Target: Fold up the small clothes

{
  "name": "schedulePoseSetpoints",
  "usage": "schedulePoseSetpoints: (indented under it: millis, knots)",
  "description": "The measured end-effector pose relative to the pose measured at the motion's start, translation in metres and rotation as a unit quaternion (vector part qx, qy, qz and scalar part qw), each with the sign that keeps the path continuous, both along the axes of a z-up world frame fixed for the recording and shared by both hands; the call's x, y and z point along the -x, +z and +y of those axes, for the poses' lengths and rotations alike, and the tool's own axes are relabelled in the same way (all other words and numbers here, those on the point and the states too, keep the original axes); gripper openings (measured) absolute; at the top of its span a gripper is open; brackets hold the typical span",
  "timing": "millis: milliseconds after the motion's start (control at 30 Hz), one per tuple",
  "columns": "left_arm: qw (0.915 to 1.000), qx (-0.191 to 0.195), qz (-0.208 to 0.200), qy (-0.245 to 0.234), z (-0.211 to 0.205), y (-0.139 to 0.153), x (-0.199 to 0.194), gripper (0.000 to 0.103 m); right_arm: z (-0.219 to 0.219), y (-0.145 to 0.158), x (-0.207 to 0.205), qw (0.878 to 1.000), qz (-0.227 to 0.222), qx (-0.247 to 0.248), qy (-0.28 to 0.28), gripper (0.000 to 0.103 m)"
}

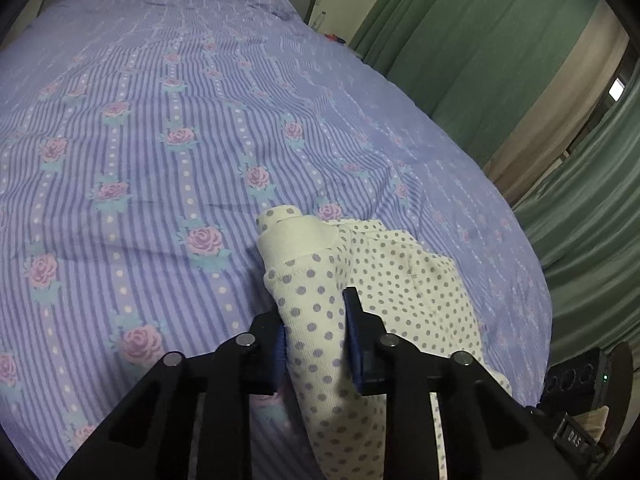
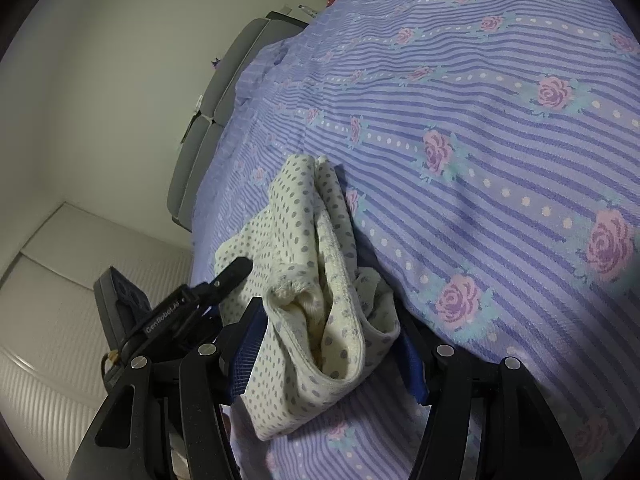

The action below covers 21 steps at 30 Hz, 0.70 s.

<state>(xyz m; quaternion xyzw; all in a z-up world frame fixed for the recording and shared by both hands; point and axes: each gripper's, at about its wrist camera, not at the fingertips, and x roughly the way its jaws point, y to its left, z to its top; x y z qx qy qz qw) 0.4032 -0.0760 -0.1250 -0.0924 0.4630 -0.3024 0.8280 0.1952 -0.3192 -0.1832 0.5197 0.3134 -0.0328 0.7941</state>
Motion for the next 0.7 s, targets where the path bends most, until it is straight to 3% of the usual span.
schedulePoseSetpoints:
  millis: [67,200,333,700]
  knots:
    - [0.9999,-0.003,-0.01,-0.002,0.002,0.004,0.004,0.024,-0.002,0.001,0.001,1.0,-0.002,0.001,-0.003,0.06]
    - [0.9997,-0.014,-0.017,-0.006,0.001,0.009,0.005,0.024,-0.004,0.002,0.003,1.0,-0.004,0.006,-0.003,0.043]
    - [0.9995,-0.015,-0.026,-0.01,-0.001,0.017,0.009,0.023,-0.005,0.001,0.004,1.0,0.0,0.009,0.0,0.033]
    - [0.9956,-0.047,-0.079,-0.015,0.005,0.06,0.036,0.021,0.008,0.041,0.008,0.998,-0.024,0.056,0.028,0.026]
